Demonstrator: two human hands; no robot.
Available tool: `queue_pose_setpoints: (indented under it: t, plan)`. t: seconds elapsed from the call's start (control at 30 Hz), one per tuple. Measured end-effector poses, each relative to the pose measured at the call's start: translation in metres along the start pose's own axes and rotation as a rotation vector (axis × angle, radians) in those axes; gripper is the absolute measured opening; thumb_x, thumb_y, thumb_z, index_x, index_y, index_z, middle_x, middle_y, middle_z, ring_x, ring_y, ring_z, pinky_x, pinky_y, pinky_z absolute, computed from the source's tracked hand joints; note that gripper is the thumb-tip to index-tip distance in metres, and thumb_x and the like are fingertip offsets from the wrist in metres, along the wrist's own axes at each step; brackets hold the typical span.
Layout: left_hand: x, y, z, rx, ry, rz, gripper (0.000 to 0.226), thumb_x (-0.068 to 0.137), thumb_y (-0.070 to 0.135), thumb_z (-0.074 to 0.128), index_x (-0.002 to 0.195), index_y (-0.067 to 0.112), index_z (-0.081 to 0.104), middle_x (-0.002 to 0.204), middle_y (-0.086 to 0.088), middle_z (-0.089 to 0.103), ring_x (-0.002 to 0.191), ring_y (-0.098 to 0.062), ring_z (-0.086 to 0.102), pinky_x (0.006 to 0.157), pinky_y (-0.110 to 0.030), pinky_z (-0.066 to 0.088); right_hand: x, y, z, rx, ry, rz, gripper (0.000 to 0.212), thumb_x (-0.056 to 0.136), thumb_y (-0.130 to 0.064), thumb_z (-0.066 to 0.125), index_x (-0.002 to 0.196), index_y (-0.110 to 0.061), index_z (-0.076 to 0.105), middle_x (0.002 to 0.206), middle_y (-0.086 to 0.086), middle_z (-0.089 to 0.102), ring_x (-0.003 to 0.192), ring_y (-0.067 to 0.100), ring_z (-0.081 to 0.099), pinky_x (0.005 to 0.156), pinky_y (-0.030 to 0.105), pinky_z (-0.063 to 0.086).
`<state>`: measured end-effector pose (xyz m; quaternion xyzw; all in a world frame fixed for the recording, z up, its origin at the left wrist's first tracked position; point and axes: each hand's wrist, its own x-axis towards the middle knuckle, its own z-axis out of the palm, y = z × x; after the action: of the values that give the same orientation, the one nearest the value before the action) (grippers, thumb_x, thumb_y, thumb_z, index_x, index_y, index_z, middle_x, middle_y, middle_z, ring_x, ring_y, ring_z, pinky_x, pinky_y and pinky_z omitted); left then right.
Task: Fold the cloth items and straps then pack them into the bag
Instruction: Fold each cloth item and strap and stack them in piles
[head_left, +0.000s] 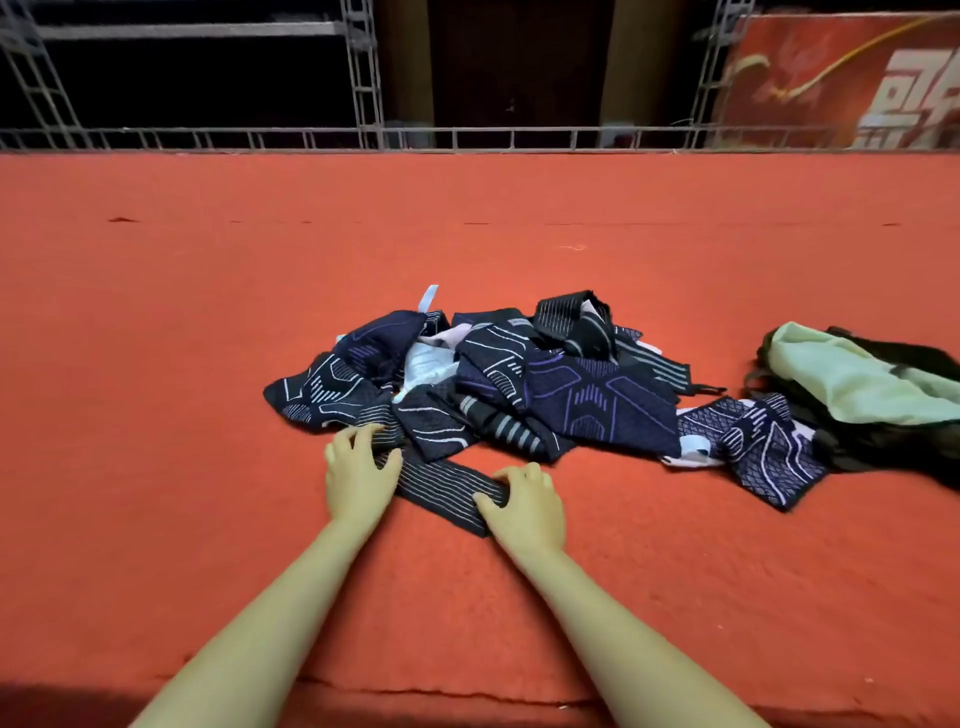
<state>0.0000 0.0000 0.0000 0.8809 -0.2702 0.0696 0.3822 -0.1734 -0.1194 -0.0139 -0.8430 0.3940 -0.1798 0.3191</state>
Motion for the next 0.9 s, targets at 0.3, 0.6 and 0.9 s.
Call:
queue_pose_setpoints:
  t: [0.3, 0.6, 0.9]
  plan:
    - [0.05, -0.021, -0.007, -0.01, -0.094, -0.095, 0.053, 0.082, 0.026, 0.069, 0.131, 0.014, 0.052, 0.124, -0.014, 0.055, 0.115, -0.031, 0.053, 0.094, -0.039, 0.042, -0.007, -0.003, -0.003, 0.012, 0.085, -0.024, 0.018, 0.086, -0.03, 0.06, 0.104, -0.031, 0.06, 0.073, -0.014, 0.051, 0.087, 0.012, 0.053, 0.071, 0.026, 0.038]
    - [0.021, -0.013, -0.034, -0.269, -0.061, -0.146, 0.041, 0.086, 0.01, 0.065, 0.126, 0.005, 0.056, 0.114, -0.014, 0.065, 0.107, -0.029, 0.059, 0.084, -0.028, 0.039, -0.017, 0.003, -0.013, 0.287, 0.137, -0.023, 0.028, 0.086, -0.012, 0.064, 0.112, -0.021, 0.067, 0.082, -0.006, 0.061, 0.08, 0.013, 0.057, 0.078, 0.022, 0.042]
    - [-0.061, -0.003, -0.064, -0.489, -0.475, -0.092, 0.054, 0.086, -0.005, 0.058, 0.132, 0.019, 0.043, 0.111, -0.008, 0.066, 0.092, -0.018, 0.064, 0.076, -0.021, 0.051, -0.036, 0.028, -0.077, 0.345, 0.159, -0.015, 0.023, 0.084, -0.002, 0.059, 0.079, -0.023, 0.067, 0.082, -0.001, 0.069, 0.082, 0.018, 0.062, 0.076, 0.024, 0.044]
